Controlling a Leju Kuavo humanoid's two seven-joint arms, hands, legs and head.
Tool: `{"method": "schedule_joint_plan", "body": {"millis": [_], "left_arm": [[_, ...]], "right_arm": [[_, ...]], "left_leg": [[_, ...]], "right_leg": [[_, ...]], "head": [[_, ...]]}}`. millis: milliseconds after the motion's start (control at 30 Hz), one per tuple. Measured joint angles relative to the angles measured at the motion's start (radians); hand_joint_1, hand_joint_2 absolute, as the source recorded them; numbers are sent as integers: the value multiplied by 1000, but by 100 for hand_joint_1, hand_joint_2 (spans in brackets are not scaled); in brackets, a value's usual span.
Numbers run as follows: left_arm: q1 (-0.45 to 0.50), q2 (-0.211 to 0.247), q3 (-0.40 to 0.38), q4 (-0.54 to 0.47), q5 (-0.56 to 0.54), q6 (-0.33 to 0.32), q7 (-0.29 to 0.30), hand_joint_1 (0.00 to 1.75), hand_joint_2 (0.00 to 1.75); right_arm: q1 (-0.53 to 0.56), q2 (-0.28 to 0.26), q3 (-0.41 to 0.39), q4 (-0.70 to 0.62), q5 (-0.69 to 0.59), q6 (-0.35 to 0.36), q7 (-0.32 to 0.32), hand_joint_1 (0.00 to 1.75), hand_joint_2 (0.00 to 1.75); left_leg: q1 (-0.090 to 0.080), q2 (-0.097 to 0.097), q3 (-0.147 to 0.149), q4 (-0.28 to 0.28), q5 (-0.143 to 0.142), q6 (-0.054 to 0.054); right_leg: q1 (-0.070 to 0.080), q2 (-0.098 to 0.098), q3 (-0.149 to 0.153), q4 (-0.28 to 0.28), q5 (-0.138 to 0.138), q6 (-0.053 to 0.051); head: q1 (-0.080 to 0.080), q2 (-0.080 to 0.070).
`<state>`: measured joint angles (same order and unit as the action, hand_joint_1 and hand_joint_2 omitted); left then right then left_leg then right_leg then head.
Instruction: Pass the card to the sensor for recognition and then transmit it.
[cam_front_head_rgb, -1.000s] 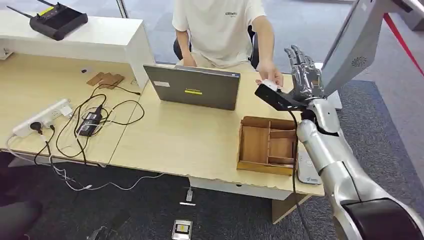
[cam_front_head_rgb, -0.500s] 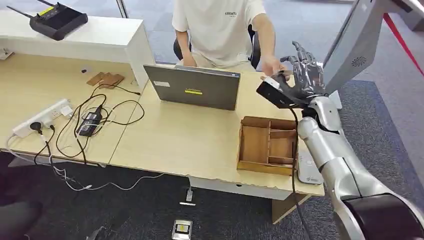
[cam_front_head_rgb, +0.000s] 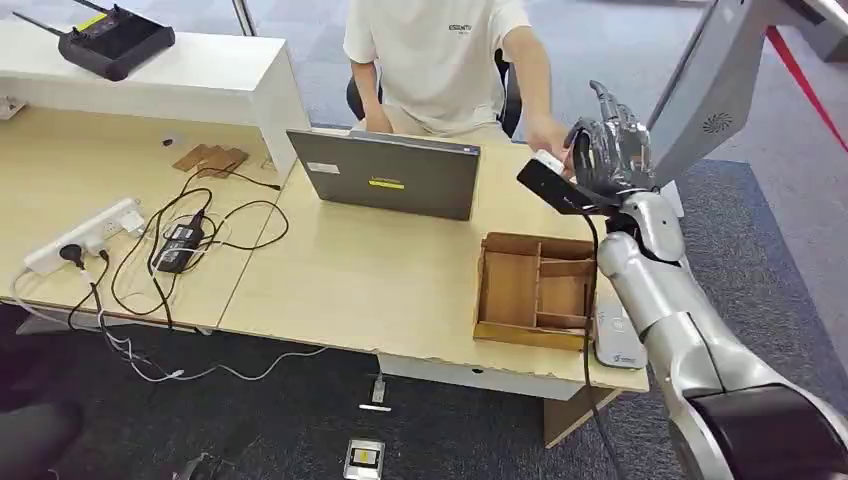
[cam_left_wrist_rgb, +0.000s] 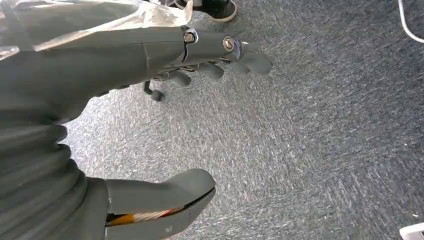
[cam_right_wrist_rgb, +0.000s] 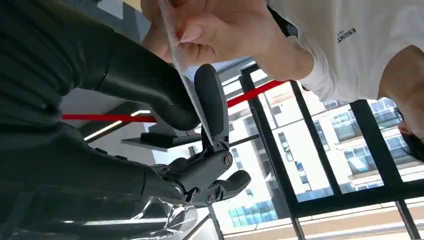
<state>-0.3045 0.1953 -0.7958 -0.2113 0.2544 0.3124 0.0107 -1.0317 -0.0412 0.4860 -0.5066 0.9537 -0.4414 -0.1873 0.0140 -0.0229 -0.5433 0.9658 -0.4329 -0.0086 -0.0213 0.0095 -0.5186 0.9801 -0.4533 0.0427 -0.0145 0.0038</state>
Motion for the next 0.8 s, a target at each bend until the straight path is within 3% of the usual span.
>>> {"method": "schedule_joint_plan", "body": {"millis": [467,800], "left_arm": [[26,0,1,0,44,37,-21,0,175],[74,8,18,0,75,62,-39,0,175]], "right_arm": [[45,-25,-21,-44,-93,15,16,175,175],[154,-153,-89,-209,-121,61,84,175,175]], "left_leg": [[0,0,0,0,0,0],[-1,0,0,1,0,0]], "right_leg": [[0,0,0,0,0,0],[-1,1,0,-1,0,1]], "head": [[0,0],[0,0]]}}
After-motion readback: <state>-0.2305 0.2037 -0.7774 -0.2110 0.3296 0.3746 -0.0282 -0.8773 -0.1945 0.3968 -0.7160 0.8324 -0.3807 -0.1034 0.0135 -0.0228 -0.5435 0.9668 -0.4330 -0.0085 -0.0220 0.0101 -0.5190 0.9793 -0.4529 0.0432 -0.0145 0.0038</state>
